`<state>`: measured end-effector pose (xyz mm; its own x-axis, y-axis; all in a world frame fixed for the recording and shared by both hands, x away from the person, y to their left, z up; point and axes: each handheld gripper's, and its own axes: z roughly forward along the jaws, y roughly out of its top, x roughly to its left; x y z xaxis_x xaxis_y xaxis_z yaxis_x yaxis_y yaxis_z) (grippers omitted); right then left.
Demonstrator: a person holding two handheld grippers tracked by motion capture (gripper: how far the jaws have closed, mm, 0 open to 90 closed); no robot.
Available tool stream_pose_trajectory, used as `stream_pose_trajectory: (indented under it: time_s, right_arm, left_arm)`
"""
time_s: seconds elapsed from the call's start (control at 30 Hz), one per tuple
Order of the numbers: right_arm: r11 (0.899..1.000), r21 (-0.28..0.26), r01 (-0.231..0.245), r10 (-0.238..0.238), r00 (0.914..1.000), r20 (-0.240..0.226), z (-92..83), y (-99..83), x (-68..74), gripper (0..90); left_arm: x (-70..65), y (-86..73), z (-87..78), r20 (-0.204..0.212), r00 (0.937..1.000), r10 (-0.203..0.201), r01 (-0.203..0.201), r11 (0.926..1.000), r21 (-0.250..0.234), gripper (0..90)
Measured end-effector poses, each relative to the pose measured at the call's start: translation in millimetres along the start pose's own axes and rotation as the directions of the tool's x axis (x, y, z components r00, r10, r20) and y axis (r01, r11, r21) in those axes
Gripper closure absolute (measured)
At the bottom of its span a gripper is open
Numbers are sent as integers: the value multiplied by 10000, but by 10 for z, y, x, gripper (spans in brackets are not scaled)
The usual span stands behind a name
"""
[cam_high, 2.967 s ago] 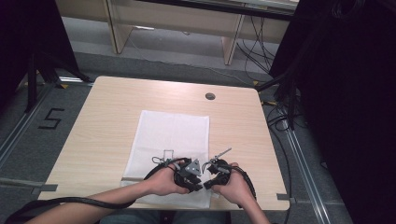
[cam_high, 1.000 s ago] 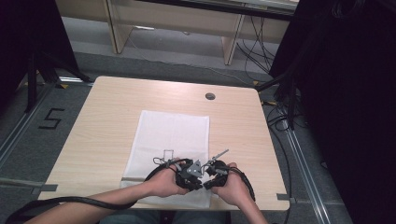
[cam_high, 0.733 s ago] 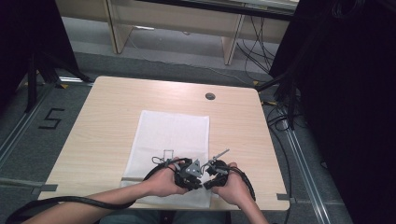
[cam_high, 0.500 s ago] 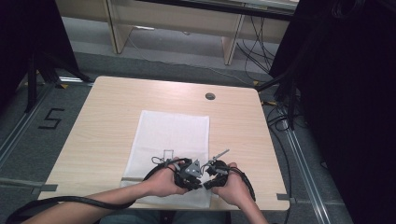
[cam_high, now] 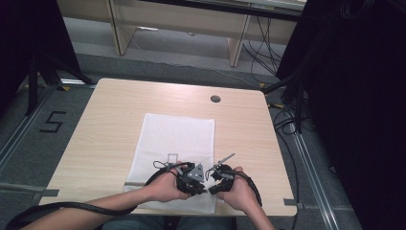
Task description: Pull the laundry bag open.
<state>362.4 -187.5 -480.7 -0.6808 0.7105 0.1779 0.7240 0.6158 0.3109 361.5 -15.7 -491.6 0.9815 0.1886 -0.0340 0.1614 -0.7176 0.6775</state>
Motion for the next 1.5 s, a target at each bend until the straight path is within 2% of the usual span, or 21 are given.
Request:
stream_pose_trajectory:
  time_s: [0.1, 0.2, 0.23, 0.4, 0.57, 0.6, 0.7, 0.77, 0.9, 0.97, 1.17, 1.2, 1.33, 1.4, 1.43, 1.5]
  right_arm:
    - [10000, -45, -30, 30, 10000, 5, 3, 0, -4, 900]
    - [10000, -43, -23, 23, 10000, 2, 4, 0, -4, 900]
    - [10000, -84, -49, 49, 10000, -15, 10, 0, -4, 900]
    - [9999, -122, -58, 58, 10000, 7, 8, -2, 3, 900]
    - [9999, -49, 127, -128, 9999, -45, 4, 5, -11, 900]
    - [9999, 46, -92, 92, 10000, -1, -2, 2, 1, 900]
    - [9995, -46, 320, -320, 9995, -46, 5, 5, -24, 900]
    - [9999, 66, -79, 79, 10000, -43, -3, 1, 4, 900]
    - [10000, -47, 24, -24, 10000, 1, 3, 1, -5, 900]
    - [10000, -40, -21, 21, 10000, -49, 4, 0, -9, 900]
    - [10000, -94, -17, 17, 10000, -36, 10, -1, -6, 900]
    - [10000, -45, -7, 7, 10000, -29, 5, 0, -7, 900]
    - [10000, -17, -4, 4, 10000, -82, 4, 2, -10, 900]
    - [10000, 2, -60, 60, 9999, -110, 3, 4, -7, 900]
    - [10000, 7, -56, 56, 9999, -106, 3, 4, -8, 900]
    - [9999, -81, 79, -80, 9999, -96, 5, 4, -15, 900]
  left_arm:
    - [9, -6, -27, -5, 9999, 103, -103, 9999, 71, 821]
    - [4, -24, -45, -11, 9999, -135, 135, 9999, -108, 821]
    - [9, -23, -55, 10, 10000, -3, 3, 10000, -93, 820]
    - [2, -27, -59, -11, 10000, 34, -34, 10000, -66, 820]
    - [5, -49, -100, -49, 10000, -35, 34, 9999, -163, 821]
    - [11, -52, -110, -12, 10000, 40, -40, 9999, -133, 820]
    - [8, -60, -120, -71, 10000, -1, 0, 10000, -89, 820]
    - [7, -61, -121, -70, 10000, -11, 10, 10000, -88, 821]
    - [7, -65, -127, -115, 9999, 82, -83, 9999, -132, 820]
    - [9, -86, -142, -26, 9998, -212, 211, 9995, -229, 820]
    - [-1, -93, -154, -76, 9999, -152, 150, 9996, -259, 820]
    - [13, -96, -172, -146, 9999, 22, -24, 9999, -160, 821]
    - [22, -129, -224, -96, 9997, -241, 239, 9994, -269, 820]
    - [31, -136, -236, -107, 9998, -165, 162, 9995, -263, 820]
    - [22, -142, -237, -92, 9995, -293, 291, 9991, -296, 820]
    - [17, -147, -236, -111, 9995, -281, 278, 9991, -318, 820]
